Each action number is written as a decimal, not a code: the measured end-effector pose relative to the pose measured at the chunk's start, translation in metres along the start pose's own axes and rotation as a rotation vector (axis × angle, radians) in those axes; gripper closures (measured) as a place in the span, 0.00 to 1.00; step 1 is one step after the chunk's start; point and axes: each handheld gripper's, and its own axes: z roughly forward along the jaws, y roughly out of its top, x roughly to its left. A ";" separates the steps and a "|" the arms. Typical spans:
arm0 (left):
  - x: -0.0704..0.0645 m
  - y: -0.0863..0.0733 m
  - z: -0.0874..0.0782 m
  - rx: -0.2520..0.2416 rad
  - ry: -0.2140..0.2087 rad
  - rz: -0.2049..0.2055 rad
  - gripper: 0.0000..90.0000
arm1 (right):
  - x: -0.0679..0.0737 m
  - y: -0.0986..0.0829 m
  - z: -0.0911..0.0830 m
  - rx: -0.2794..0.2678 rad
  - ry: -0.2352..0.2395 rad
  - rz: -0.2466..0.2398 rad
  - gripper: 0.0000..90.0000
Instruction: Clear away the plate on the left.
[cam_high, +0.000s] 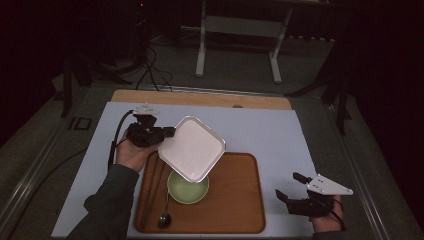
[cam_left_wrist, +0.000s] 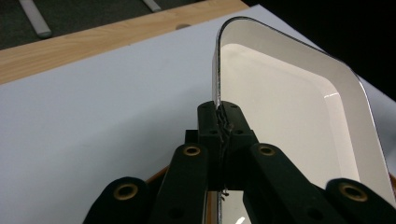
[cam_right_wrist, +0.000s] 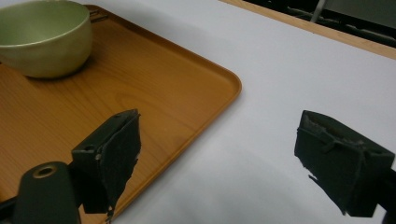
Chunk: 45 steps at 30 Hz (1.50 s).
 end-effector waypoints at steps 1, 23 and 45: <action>-0.002 0.001 0.003 0.009 -0.004 0.010 0.99 | 0.000 0.000 0.000 -0.001 0.000 0.001 0.16; -0.059 0.010 0.065 0.173 -0.072 0.157 0.99 | -0.001 0.000 -0.002 -0.005 -0.009 0.005 0.16; -0.106 -0.002 0.115 0.321 -0.130 0.237 0.99 | -0.001 0.000 -0.003 -0.015 -0.020 0.009 0.16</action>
